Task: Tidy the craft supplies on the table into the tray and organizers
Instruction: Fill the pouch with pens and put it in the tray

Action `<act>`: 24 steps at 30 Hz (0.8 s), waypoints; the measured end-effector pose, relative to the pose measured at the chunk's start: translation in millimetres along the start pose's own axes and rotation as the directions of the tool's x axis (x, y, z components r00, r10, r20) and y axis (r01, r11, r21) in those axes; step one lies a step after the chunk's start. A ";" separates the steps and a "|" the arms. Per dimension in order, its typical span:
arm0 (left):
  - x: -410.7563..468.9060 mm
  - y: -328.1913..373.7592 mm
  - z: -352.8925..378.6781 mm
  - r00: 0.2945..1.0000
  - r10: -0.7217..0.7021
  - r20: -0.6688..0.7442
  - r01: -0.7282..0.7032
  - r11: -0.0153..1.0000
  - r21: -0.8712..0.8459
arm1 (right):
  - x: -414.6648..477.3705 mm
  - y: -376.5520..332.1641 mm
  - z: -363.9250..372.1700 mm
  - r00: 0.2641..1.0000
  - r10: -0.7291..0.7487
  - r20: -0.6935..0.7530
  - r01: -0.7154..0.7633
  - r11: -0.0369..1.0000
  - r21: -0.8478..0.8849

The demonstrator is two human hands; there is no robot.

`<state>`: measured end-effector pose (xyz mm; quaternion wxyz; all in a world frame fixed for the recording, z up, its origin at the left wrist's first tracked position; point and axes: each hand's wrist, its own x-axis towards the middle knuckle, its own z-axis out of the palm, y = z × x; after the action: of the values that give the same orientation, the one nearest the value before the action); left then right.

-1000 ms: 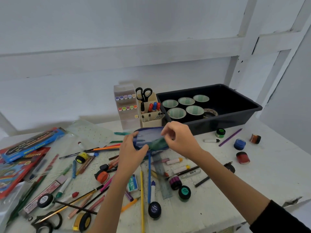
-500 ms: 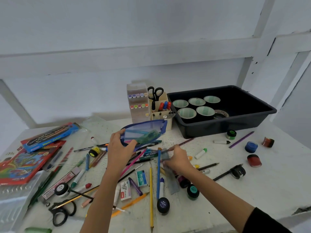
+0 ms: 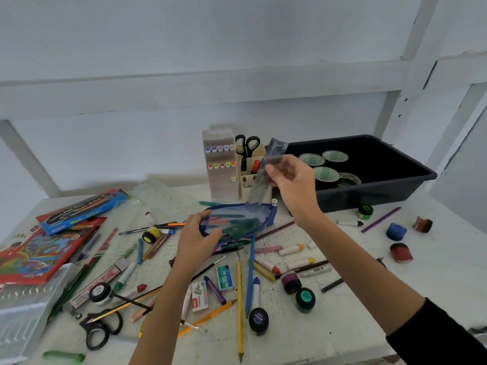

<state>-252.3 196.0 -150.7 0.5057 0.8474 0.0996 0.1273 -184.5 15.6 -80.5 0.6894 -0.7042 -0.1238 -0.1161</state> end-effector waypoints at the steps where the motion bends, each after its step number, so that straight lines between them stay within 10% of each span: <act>1: -0.6 -0.1 0.3 1.000 0.000 0.019 0.000 1.000 -0.011 | -0.5 1.1 4.5 0.999 -0.023 0.046 0.024 1.000 -0.016; 6: 0.4 -3.2 0.3 0.997 0.002 0.077 0.000 1.000 -0.028 | -11.4 31.8 19.5 0.914 -0.136 0.383 0.277 0.897 -0.344; 12: 4.1 -5.5 2.8 0.997 0.024 0.077 -0.026 0.999 0.022 | -7.9 74.5 27.7 0.732 0.028 0.680 0.618 0.392 -0.682; 24: 10.5 -10.9 13.7 0.995 -0.002 0.099 -0.002 0.999 0.042 | 0.4 64.7 -4.7 0.810 0.166 0.563 0.256 0.763 -0.593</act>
<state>-238.5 192.8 -165.4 0.4920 0.8632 0.0773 0.0830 -162.4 9.7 -141.2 0.3287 -0.8939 -0.2999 0.0535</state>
